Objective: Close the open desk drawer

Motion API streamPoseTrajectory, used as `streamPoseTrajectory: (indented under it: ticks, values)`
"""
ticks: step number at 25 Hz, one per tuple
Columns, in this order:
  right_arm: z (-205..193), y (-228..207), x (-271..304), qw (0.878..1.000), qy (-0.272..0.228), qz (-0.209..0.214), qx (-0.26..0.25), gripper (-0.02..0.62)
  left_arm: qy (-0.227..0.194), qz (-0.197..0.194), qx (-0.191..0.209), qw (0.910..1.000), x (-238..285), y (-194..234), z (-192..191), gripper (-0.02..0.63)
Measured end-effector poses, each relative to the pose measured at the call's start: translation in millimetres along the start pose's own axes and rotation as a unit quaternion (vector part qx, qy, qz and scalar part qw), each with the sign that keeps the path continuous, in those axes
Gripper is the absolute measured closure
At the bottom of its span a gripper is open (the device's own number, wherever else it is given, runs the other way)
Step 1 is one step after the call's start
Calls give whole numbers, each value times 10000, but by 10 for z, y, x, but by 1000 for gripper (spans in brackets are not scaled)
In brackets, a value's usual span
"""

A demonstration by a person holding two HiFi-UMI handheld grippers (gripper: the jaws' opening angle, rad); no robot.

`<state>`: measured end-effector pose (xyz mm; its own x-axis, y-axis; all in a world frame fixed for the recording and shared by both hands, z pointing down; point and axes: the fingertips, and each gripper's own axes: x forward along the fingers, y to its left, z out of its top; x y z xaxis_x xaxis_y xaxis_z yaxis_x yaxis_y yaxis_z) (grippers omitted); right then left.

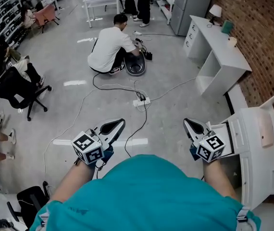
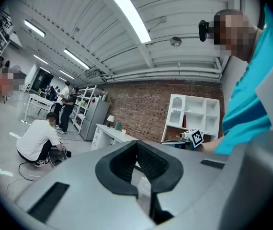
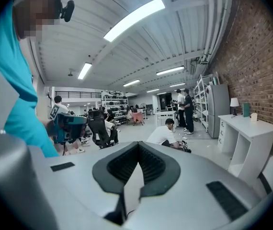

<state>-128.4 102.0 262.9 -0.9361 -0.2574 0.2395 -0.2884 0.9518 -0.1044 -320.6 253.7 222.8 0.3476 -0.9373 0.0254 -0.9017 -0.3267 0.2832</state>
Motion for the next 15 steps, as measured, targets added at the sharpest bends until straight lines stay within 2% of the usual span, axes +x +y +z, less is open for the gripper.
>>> streamPoseTrajectory:
  ticks: [7, 10, 13, 15]
  values:
    - [-127, -456, 223, 9997, 149, 101, 166, 575, 115, 119, -56, 9998, 416, 251, -65, 591]
    - [-152, -844, 299, 9991, 151, 312, 229, 575, 191, 329, -42, 9993, 756, 294, -92, 591]
    - [-114, -1326, 338, 9979, 111, 629, 97, 575, 167, 586, 115, 9981, 1225, 261, -29, 591]
    - [-137, -1608, 365, 9961, 173, 863, 31, 575, 145, 789, 74, 9968, 1526, 223, -11, 591]
